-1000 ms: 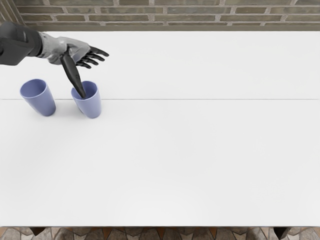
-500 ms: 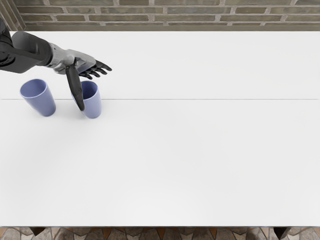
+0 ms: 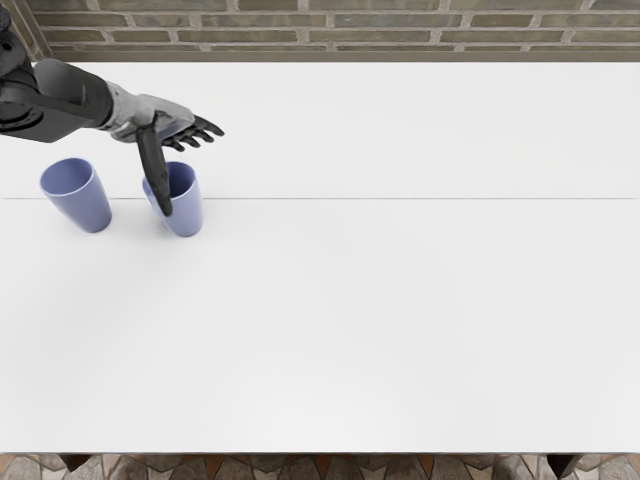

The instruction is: Pick up cup and place in cup with left hand

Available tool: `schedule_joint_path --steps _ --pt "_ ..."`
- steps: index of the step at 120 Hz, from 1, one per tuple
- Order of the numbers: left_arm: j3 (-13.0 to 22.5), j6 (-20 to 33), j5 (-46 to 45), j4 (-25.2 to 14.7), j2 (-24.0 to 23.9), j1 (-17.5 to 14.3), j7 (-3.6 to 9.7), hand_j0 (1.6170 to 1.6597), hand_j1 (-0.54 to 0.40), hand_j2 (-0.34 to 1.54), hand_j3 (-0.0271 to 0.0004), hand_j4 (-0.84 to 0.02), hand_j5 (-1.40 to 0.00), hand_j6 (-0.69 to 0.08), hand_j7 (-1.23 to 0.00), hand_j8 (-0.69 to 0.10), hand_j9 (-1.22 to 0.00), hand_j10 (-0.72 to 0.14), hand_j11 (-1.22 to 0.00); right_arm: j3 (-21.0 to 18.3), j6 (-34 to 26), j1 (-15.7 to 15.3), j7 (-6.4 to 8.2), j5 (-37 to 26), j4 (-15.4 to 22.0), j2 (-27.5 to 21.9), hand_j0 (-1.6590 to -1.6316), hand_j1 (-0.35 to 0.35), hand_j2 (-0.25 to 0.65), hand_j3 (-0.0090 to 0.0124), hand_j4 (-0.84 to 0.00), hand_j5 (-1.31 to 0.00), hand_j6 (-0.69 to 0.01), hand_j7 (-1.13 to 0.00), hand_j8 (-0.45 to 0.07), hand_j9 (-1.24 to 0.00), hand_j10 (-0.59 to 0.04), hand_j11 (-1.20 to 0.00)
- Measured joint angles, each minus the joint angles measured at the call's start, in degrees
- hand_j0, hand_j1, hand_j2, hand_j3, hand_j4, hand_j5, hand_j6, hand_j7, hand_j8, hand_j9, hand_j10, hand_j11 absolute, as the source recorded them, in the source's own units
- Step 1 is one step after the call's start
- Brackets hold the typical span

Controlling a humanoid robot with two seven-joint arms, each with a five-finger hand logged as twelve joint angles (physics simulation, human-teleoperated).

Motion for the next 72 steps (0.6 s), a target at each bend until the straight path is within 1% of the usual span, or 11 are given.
schedule_joint_path --steps 10,22,32,38,49,63,72 --pt "0.9 0.9 0.1 0.1 -0.4 0.0 0.0 1.6581 0.325 0.0 0.0 -0.023 -0.03 -0.023 -0.03 -0.023 -0.03 -0.022 -0.03 0.0 0.0 0.0 0.0 0.0 0.0 0.0 -1.6581 -0.349 0.0 0.0 0.0 0.0 0.0 0.0 0.0 0.0 0.0 0.0" --pt "3.5 2.5 0.8 0.2 -1.3 -1.3 -0.01 1.6581 0.325 0.0 0.0 -0.023 -0.03 -0.023 -0.03 -0.023 -0.03 -0.022 -0.03 0.0 0.0 0.0 0.0 0.0 0.0 0.0 -1.6581 -0.349 0.0 0.0 0.0 0.0 0.0 0.0 0.0 0.0 0.0 0.0" --pt "6.7 4.6 1.0 0.2 -2.7 -2.6 -0.09 1.6581 0.325 0.0 0.0 -0.023 -0.03 -0.023 -0.03 -0.023 -0.03 -0.022 -0.03 0.0 0.0 0.0 0.0 0.0 0.0 0.0 -1.6581 -0.349 0.0 0.0 0.0 0.0 0.0 0.0 0.0 0.0 0.0 0.0" --pt "8.4 5.9 1.1 0.1 -3.0 -2.9 -0.16 1.6581 0.325 0.0 0.0 -0.023 -0.03 -0.023 -0.03 -0.023 -0.03 -0.022 -0.03 0.0 0.0 0.0 0.0 0.0 0.0 0.0 -1.6581 -0.349 0.0 0.0 0.0 0.0 0.0 0.0 0.0 0.0 0.0 0.0" --pt "11.8 8.4 1.1 0.0 -3.6 -4.3 -0.31 1.6581 0.325 0.0 0.0 -0.023 -0.03 -0.023 -0.03 -0.023 -0.03 -0.022 -0.03 0.0 0.0 0.0 0.0 0.0 0.0 0.0 -1.6581 -0.349 0.0 0.0 0.0 0.0 0.0 0.0 0.0 0.0 0.0 0.0" --pt "15.1 10.4 1.0 -0.4 -4.3 -4.9 -0.4 1.6581 0.325 0.0 0.0 -0.023 -0.03 -0.023 -0.03 -0.023 -0.03 -0.022 -0.03 0.0 0.0 0.0 0.0 0.0 0.0 0.0 -1.6581 -0.349 0.0 0.0 0.0 0.0 0.0 0.0 0.0 0.0 0.0 0.0" --pt "17.7 12.4 1.0 -1.8 -4.5 -7.0 -0.42 1.6581 0.325 0.0 0.0 -0.023 -0.03 -0.023 -0.03 -0.023 -0.03 -0.022 -0.03 0.0 0.0 0.0 0.0 0.0 0.0 0.0 -1.6581 -0.349 0.0 0.0 0.0 0.0 0.0 0.0 0.0 0.0 0.0 0.0"
